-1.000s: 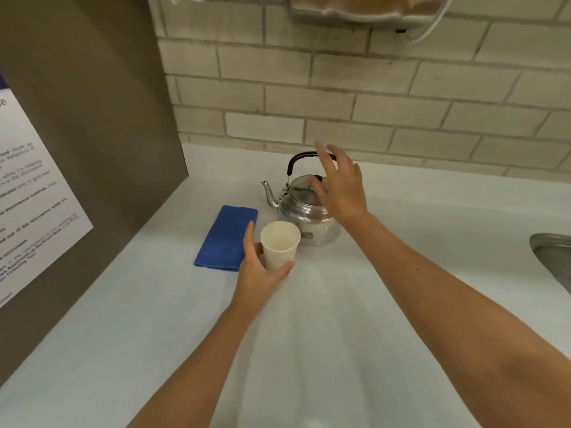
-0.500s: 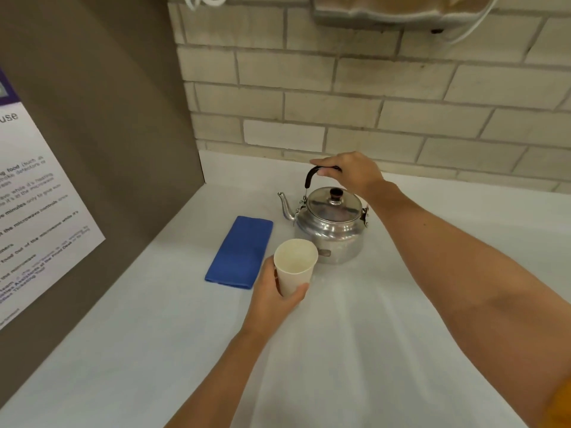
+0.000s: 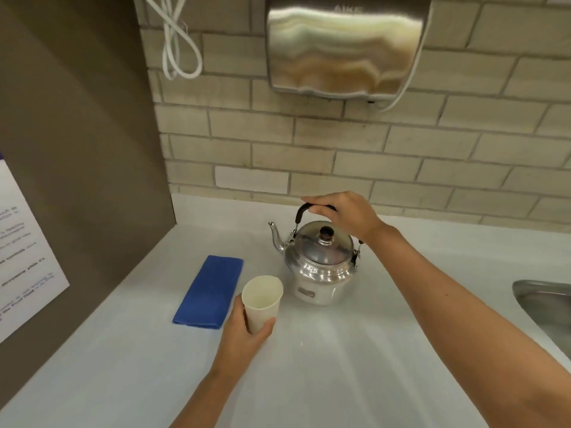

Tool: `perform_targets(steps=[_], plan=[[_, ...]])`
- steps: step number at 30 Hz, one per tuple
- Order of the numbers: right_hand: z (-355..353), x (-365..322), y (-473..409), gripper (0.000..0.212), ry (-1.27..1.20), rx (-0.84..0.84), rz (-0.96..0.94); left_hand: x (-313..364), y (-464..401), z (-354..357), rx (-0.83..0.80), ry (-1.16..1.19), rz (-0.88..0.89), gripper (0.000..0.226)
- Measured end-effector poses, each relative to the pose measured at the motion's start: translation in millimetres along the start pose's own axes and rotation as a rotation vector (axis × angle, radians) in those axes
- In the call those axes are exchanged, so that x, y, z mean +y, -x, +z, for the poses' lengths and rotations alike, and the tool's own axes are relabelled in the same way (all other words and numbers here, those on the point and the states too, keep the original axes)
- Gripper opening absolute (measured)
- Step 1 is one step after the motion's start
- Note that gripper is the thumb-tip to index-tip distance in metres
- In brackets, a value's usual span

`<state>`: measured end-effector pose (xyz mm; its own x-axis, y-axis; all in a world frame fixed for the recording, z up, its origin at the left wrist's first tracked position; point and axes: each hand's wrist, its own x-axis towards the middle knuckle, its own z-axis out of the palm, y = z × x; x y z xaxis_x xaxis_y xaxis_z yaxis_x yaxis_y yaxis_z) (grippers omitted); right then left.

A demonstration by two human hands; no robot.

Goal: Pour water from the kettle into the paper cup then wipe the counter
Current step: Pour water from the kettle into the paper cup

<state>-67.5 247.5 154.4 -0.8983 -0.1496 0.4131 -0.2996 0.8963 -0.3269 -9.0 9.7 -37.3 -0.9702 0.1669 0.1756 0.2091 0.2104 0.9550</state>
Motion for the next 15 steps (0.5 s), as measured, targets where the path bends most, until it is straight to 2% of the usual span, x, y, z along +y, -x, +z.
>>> perform_targets(steps=[9, 15], plan=[[-73.3, -29.9, 30.5, 0.029, 0.019, -0.120, -0.015, 2.8, -0.4, 1.8, 0.013, -0.039, 0.003, 0.070], [-84.0, -56.7, 37.4, 0.027, 0.068, -0.157, -0.046, 1.1, -0.4, 0.5, 0.013, 0.004, 0.004, 0.066]])
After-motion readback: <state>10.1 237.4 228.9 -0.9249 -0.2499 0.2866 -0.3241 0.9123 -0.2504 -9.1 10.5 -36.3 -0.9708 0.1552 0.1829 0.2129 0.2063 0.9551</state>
